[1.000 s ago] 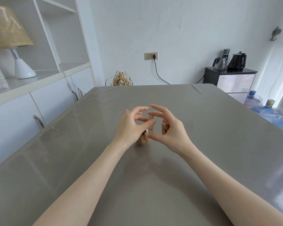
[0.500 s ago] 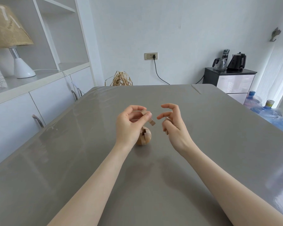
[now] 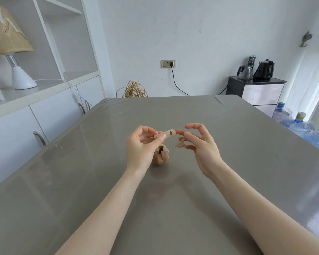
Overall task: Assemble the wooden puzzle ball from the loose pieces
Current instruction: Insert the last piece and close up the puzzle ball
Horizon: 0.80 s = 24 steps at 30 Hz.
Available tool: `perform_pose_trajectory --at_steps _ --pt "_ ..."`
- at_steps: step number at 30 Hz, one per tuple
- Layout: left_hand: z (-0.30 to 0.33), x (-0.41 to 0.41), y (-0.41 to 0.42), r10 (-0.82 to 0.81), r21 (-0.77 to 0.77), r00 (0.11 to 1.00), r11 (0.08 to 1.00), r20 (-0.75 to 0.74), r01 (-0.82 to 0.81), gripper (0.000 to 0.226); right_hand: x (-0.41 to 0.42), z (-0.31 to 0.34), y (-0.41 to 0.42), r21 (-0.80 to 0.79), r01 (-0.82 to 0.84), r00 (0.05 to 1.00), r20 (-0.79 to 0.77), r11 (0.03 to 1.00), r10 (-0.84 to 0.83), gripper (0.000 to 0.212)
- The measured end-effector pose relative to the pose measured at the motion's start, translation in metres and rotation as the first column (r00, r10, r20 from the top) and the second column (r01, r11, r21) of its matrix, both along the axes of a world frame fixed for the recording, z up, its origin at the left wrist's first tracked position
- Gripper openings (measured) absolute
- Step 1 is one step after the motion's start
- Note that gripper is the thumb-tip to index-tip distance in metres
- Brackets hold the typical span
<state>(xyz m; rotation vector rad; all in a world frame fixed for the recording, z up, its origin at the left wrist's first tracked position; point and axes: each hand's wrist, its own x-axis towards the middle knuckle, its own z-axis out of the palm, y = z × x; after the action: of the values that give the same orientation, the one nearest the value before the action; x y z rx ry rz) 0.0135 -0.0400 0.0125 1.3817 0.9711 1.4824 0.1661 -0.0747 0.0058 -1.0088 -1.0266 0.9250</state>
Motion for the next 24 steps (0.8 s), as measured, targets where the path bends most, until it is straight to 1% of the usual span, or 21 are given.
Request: perform_pose_trajectory --at_steps 1,2,5,7,11,13,16,19,21,24 --pt "0.000 0.000 -0.001 -0.004 0.002 1.000 1.000 0.000 0.004 0.020 0.000 0.000 0.000 -0.014 0.008 1.000 0.020 1.000 -0.008 0.010" --pt "0.000 0.000 -0.001 -0.008 0.003 1.000 1.000 -0.001 0.008 0.019 0.001 0.000 0.000 -0.020 0.005 1.000 0.009 1.000 -0.004 0.010" --pt "-0.001 -0.001 0.000 -0.016 -0.009 1.000 1.000 0.005 0.016 0.018 0.001 0.001 0.000 -0.017 -0.048 0.992 -0.121 0.999 0.046 0.011" --pt "-0.003 0.000 0.001 -0.016 -0.037 0.999 0.999 0.029 0.017 0.018 0.000 0.002 0.000 -0.015 -0.076 0.981 -0.180 0.997 0.072 0.013" --pt "-0.006 0.000 0.003 -0.018 -0.091 0.995 0.995 0.096 0.027 0.016 -0.001 0.004 -0.001 -0.029 -0.143 0.940 -0.318 0.989 0.126 0.010" --pt "-0.006 0.001 0.003 -0.041 -0.106 0.987 0.993 0.155 0.058 0.012 -0.002 0.005 -0.002 -0.045 -0.167 0.921 -0.363 0.985 0.140 0.009" --pt "-0.005 0.003 0.002 -0.082 -0.126 0.970 0.986 0.228 0.113 0.011 -0.002 0.007 -0.004 -0.049 -0.207 0.900 -0.400 0.977 0.171 0.013" --pt "-0.005 0.003 0.002 -0.105 -0.126 0.961 0.982 0.255 0.141 0.015 -0.003 0.009 -0.006 -0.060 -0.235 0.893 -0.407 0.970 0.192 0.020" --pt "-0.005 0.004 0.003 -0.135 -0.129 0.950 0.976 0.282 0.177 0.016 -0.003 0.010 -0.006 -0.060 -0.237 0.892 -0.409 0.970 0.193 0.019" --pt "-0.007 0.005 0.003 -0.216 -0.134 0.920 0.953 0.327 0.271 0.020 -0.004 0.009 -0.007 -0.045 -0.238 0.879 -0.435 0.970 0.196 0.013"
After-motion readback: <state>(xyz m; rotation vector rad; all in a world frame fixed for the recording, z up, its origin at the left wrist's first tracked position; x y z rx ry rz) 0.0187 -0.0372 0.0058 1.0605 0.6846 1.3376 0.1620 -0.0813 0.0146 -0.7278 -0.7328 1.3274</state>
